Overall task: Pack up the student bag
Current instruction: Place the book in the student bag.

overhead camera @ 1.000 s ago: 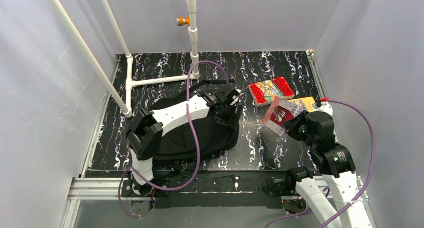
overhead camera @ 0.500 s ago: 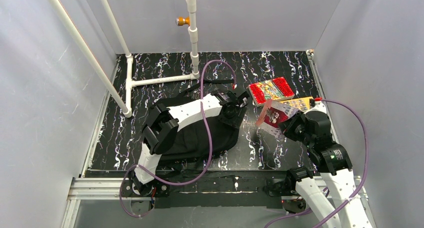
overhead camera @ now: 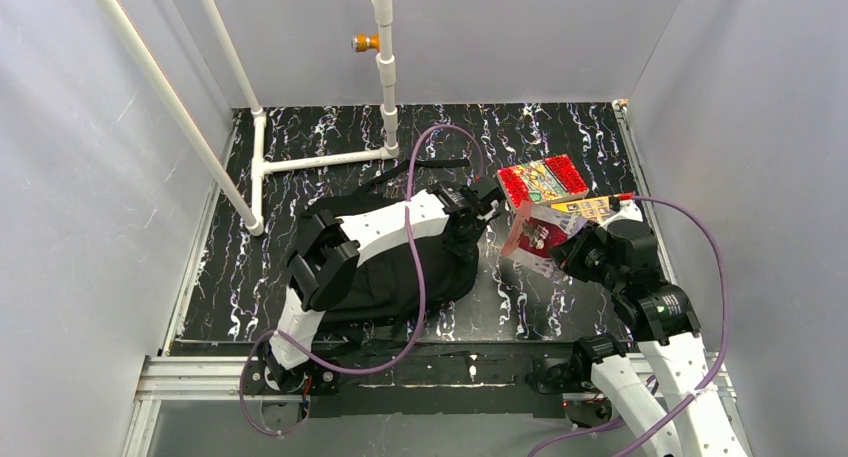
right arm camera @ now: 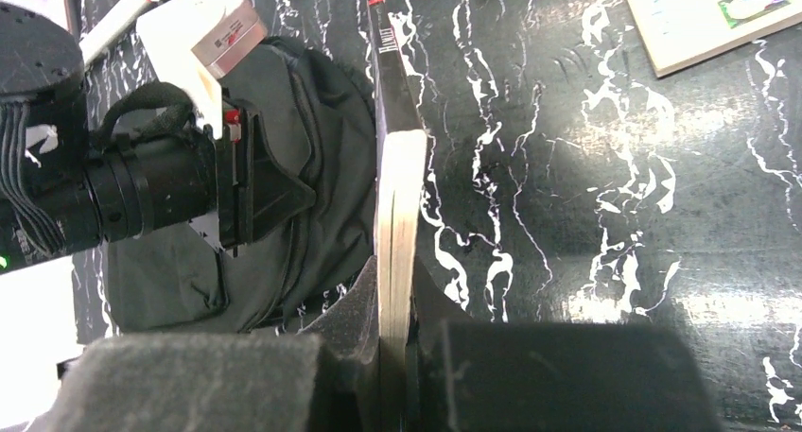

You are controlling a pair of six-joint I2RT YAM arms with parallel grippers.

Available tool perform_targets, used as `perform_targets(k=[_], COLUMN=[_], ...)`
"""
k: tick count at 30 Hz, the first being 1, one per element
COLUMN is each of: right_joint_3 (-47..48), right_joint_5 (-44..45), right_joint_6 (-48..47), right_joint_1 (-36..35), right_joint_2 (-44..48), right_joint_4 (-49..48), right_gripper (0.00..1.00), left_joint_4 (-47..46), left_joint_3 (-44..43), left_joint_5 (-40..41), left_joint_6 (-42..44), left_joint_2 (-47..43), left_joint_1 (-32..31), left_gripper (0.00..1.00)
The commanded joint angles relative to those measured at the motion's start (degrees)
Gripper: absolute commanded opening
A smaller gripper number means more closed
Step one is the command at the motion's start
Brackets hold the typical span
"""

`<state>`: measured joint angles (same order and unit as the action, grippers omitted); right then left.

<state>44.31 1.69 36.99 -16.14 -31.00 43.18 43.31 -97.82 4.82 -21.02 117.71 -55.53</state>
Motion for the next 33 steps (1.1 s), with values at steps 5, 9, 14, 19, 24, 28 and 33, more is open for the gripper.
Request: perform_targets(k=[5, 9, 14, 19, 24, 28, 33], right_joint_3=[-0.34, 0.32, -1.34, -9.82, -17.96, -17.34, -13.40], right_joint_5=[-12.24, -19.40, -30.30, -41.31, -42.24, -39.06, -32.17], right_joint_6=[-4.34, -6.28, 0.86, 15.64, 21.19, 22.91, 23.79], right_joint_1=[-0.03, -0.03, -0.03, -0.05, -0.25, -4.03, -16.04], right_joint_2=[-0.74, -4.40, -6.39, -9.04, -15.47, -20.95, -32.84], right_joint_4=[-6.10, -5.71, -13.62, -32.68, -44.92, -50.52, -56.31], right_gripper=[0.01, 0.01, 0.01, 0.01, 0.01, 0.01, 0.01], left_joint_4=[3.01, 0.97, -5.47, -13.14, -17.46, -17.47, -18.35], left_joint_3=[-0.81, 2.51, 11.06, 17.72, 20.59, 20.69, 20.94], left_joint_5=[1.53, 4.44, 8.43, 7.41, 3.88, 2.56, 0.61], left_joint_6=[4.07, 4.65, 5.44, 4.41, 4.77, 4.72, 4.19], left_joint_2=[-9.41, -17.73, -28.42, -37.19, -41.72, -41.96, -43.06], left_joint_1=[-0.20, -0.20, -0.20, -0.20, -0.20, -0.20, -0.20], left_gripper=[0.04, 0.02, 0.00, 0.00, 0.00, 0.00, 0.00])
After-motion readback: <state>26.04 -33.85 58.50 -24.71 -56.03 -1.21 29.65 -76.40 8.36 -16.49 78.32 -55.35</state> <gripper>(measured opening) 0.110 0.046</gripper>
